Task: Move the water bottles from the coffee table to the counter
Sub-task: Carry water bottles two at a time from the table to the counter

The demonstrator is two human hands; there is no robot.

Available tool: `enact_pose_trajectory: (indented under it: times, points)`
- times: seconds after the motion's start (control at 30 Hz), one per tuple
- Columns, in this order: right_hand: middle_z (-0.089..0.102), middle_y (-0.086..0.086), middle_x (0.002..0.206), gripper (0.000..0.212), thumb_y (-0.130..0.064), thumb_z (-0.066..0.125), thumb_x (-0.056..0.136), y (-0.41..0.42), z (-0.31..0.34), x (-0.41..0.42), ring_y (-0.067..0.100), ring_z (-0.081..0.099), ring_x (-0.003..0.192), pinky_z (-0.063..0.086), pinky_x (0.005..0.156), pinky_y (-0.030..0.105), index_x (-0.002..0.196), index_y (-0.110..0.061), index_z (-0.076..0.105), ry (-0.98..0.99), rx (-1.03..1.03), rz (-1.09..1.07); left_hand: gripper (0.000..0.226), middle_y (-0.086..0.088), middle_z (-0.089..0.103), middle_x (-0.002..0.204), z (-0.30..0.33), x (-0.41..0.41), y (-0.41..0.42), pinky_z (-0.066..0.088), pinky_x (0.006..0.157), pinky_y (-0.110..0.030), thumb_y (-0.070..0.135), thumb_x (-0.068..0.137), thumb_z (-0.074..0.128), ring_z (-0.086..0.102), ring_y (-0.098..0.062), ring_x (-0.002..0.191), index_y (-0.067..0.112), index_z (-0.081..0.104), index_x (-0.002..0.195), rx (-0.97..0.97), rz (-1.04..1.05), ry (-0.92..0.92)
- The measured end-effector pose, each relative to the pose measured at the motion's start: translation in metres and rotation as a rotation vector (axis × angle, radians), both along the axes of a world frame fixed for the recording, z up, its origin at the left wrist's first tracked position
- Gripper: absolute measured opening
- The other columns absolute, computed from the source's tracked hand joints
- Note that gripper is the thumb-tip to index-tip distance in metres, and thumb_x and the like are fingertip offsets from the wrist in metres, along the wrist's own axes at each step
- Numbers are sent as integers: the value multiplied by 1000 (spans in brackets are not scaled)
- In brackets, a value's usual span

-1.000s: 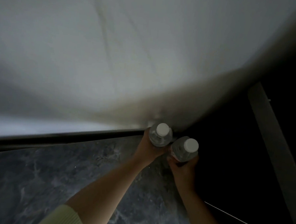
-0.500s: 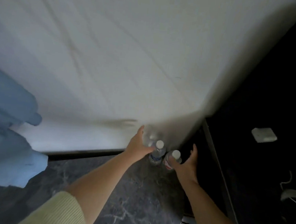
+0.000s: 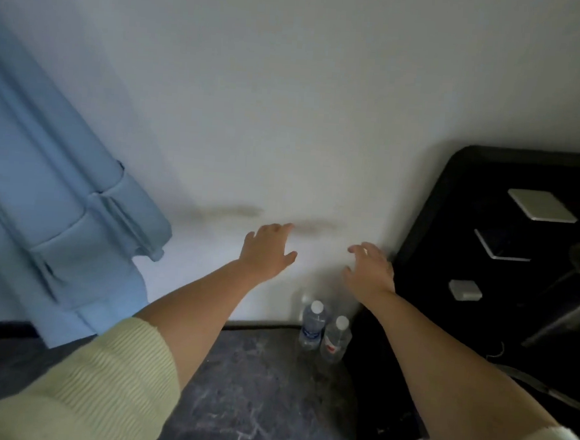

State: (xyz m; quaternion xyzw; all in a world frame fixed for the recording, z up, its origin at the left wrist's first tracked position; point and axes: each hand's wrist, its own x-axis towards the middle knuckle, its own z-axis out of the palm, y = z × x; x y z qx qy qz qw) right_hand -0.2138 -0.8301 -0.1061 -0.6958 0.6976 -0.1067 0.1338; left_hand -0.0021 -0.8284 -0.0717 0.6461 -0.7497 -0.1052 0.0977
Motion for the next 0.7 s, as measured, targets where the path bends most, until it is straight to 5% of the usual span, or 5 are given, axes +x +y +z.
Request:
enact_pose_trajectory:
  times: [0.17, 0.7]
  points:
    - [22, 5, 154, 46, -35, 41, 98, 9, 28, 23, 22, 17, 143, 18, 116, 52, 142, -23, 35, 188, 28, 152, 51, -4, 42, 146, 21, 28, 31, 28, 111, -44, 45, 98, 41, 36, -24, 136, 22, 37, 144, -74, 40, -112]
    - [27, 4, 155, 48, -44, 35, 100, 75, 49, 173, 23, 22, 144, 15, 115, 56, 143, -24, 35, 283, -114, 847, 47, -6, 51, 137, 36, 119, 232, 35, 105, -43, 45, 97, 41, 46, -26, 127, 19, 45, 136, -45, 729, -124]
